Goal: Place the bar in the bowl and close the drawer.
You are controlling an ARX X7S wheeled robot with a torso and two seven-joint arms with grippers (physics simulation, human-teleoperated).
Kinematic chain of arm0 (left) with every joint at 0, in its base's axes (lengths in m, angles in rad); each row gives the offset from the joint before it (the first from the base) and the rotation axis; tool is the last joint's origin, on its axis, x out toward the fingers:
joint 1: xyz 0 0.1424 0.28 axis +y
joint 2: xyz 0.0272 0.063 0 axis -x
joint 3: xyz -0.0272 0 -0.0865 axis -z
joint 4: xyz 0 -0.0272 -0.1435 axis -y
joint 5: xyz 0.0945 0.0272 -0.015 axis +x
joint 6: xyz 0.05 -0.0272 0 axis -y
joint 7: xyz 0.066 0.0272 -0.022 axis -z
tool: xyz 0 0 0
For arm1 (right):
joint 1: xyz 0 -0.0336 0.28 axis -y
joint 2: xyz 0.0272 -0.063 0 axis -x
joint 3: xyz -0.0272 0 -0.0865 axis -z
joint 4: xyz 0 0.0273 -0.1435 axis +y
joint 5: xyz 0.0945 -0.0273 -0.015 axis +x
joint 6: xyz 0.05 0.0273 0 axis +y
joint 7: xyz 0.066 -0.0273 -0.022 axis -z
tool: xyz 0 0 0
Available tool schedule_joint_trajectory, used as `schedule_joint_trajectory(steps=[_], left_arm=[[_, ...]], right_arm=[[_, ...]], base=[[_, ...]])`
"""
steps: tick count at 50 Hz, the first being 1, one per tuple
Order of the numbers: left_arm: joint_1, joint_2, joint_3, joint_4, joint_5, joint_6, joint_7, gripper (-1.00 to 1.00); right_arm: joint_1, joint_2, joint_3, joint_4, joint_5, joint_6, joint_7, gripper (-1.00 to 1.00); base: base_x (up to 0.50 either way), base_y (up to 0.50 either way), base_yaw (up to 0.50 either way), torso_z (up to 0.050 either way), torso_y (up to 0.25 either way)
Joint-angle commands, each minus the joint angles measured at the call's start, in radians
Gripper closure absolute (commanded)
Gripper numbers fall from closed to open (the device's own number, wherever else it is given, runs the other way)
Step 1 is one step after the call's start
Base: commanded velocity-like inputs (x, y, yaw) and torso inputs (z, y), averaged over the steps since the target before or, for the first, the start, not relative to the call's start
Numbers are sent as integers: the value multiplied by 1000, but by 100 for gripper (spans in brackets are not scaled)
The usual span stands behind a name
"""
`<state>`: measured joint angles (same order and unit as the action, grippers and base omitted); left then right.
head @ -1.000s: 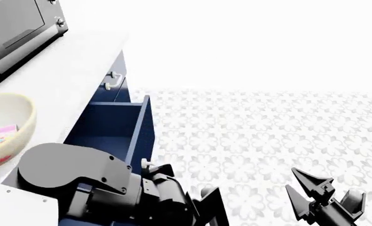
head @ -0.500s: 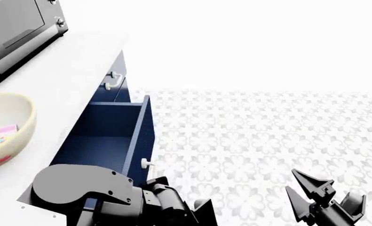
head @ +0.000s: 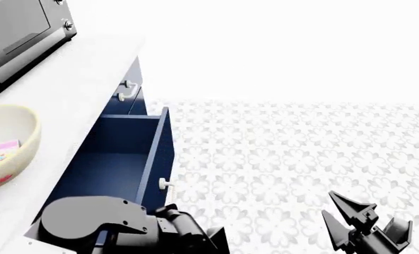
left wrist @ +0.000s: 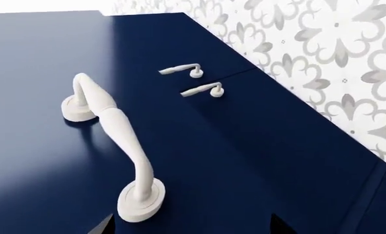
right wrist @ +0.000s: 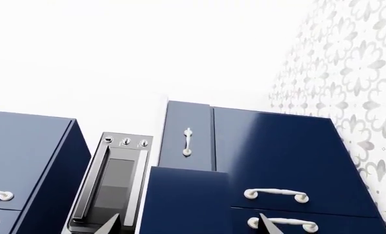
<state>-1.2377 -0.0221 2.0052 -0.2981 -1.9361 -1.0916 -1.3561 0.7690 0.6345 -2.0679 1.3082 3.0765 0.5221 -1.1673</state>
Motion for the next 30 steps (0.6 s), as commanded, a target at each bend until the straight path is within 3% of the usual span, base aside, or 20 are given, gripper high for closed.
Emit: schedule_joint_trajectory(steps=[1,30], left_arm=[[27,-11,-4,-53,-33,-27,-18,-100],[50,-36,42,-153,-67,-77,-75,-100]], right_arm=[[-7,1,2,0,0,-2,-8,-100],[-12,0,3,0,-2,-1,-15,-100]], base=[[0,0,0,0,0],[0,0,0,0,0]])
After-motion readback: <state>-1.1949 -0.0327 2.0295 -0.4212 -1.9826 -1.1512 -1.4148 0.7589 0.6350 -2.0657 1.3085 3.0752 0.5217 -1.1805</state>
